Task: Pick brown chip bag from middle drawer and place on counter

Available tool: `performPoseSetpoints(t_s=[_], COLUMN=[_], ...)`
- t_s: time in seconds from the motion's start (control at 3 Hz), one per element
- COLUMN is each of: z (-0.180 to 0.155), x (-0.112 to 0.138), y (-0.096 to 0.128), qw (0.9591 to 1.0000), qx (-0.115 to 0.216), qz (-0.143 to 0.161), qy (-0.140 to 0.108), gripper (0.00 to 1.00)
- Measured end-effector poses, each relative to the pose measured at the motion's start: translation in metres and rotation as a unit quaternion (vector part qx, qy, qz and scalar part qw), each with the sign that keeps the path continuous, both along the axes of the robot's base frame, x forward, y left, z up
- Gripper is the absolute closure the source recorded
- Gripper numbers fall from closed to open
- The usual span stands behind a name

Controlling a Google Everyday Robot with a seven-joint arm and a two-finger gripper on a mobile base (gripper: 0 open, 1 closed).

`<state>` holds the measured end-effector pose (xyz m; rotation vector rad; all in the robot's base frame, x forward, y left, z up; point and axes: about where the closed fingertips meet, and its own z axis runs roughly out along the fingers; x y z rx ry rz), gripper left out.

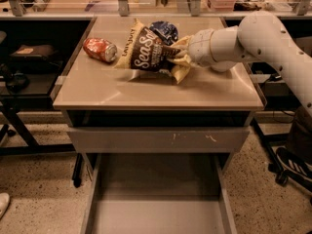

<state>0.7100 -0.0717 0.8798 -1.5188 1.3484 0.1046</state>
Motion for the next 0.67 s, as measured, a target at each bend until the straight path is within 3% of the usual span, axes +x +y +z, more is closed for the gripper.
performPoseSetpoints(t_s=[0.67], z=[0.0], x=[0.0], y=[0.0001], qw=[1.0], qx=[0.0], qz=[0.0], qy=[0.0], gripper=[0.34])
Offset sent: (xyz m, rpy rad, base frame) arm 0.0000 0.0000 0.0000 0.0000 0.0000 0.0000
